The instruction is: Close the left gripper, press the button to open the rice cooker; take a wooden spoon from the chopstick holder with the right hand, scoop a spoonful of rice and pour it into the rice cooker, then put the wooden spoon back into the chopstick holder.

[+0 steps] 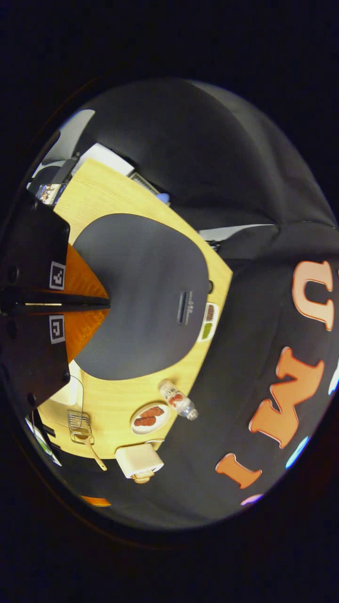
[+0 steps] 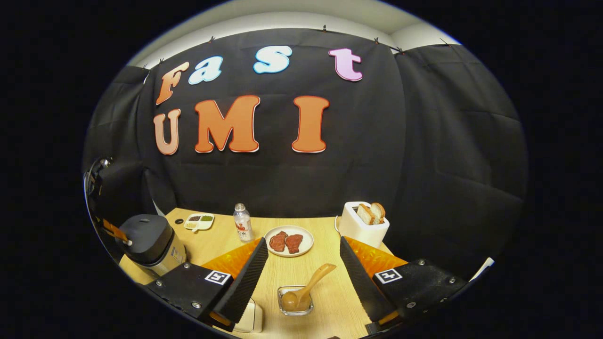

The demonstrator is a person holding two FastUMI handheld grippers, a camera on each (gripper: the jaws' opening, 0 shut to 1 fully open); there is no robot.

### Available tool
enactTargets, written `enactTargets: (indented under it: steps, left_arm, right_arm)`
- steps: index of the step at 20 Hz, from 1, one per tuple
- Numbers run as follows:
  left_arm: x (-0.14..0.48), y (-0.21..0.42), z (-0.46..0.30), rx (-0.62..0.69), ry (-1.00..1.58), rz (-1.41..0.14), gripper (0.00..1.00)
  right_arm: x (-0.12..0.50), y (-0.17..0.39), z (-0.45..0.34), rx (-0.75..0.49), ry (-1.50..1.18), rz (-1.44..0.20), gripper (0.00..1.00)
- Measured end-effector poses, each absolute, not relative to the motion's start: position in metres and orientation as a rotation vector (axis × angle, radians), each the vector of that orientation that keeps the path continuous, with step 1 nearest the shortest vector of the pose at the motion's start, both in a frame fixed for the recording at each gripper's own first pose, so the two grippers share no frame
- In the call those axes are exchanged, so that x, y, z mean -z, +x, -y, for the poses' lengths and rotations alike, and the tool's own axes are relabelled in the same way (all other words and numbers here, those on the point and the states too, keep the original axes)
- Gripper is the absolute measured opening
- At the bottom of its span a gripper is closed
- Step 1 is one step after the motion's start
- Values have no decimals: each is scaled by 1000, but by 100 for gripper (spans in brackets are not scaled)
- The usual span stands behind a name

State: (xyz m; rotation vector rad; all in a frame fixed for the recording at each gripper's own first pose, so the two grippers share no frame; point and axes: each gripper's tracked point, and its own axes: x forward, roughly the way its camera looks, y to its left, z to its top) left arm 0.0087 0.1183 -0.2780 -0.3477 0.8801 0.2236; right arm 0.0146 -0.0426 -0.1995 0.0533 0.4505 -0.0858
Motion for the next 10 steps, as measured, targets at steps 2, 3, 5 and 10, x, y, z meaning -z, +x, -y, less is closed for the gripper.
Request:
enactTargets:
  steps: [2, 3, 5, 10]
  left_arm:
    - [250, 17, -124, -228, -303, -741, 6]
    - [236, 19, -129, -234, -282, -690, 6]
    - [201, 27, -138, -250, -235, -578, 6]
    - [140, 29, -151, -303, -126, -402, 6]
  right_arm:
    - [216, 12, 43, 85, 70, -493, 95]
    - [225, 11, 43, 84, 74, -514, 95]
    - [241, 10, 46, 85, 71, -555, 95]
    - [283, 14, 54, 80, 103, -663, 95]
